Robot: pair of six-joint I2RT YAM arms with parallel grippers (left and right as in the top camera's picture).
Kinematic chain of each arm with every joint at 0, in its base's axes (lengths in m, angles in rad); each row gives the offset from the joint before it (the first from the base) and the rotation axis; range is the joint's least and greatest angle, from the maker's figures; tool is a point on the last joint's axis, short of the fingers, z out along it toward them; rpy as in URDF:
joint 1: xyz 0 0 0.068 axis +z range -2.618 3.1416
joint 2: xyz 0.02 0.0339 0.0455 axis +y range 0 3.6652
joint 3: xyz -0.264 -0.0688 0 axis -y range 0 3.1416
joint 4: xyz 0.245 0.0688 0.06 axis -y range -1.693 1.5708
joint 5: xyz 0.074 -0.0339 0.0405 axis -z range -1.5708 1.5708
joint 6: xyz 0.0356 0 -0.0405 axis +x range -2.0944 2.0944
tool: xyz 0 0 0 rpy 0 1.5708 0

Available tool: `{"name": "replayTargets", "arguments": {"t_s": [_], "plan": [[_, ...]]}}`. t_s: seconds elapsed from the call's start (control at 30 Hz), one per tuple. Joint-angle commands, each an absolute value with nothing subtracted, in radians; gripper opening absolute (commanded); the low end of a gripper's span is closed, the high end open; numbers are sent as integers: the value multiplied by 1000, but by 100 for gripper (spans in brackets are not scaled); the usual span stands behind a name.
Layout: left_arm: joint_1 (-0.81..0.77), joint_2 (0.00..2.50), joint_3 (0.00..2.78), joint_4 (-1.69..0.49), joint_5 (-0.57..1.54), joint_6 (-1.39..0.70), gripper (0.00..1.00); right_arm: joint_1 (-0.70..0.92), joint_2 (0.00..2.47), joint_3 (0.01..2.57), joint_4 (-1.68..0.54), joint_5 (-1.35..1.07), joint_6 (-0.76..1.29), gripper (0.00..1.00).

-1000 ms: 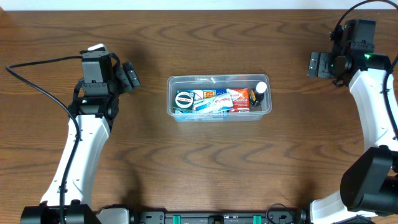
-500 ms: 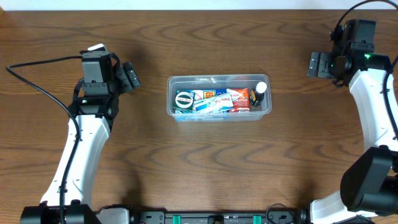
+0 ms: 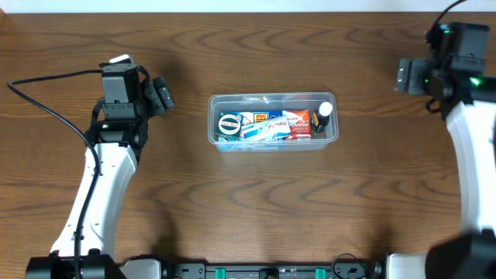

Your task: Pack container

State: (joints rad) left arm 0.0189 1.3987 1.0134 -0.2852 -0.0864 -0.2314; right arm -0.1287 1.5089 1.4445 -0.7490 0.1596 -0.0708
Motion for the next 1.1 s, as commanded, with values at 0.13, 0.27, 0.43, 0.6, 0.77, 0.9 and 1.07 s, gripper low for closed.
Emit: {"name": "replayTargets", "arguments": {"t_s": [0.13,0.27,0.43,0.6,0.77,0.9,1.07], "plan": [[23,1391,1032,-287,-98,-222,98,-56,1226,1458,-745,191,-107,99],[23,1391,1032,-287,-98,-222,98,-13,1073,1454,-745,191,-125,99],[23,1391,1032,-287,-98,-222,98,59,883,1402,-745,168,-125,99],[23,1391,1032,-287,-98,-222,98,99,672,1267,-745,102,-125,99],[23,1391,1032,-287,-98,-222,98,99,467,1067,-745,-13,-123,99],[23,1391,1032,-287,-98,-222,98,99,331,879,-721,-65,-102,99],[23,1391,1032,-287,-98,-222,98,99,226,629,-517,-106,-83,99]]}}
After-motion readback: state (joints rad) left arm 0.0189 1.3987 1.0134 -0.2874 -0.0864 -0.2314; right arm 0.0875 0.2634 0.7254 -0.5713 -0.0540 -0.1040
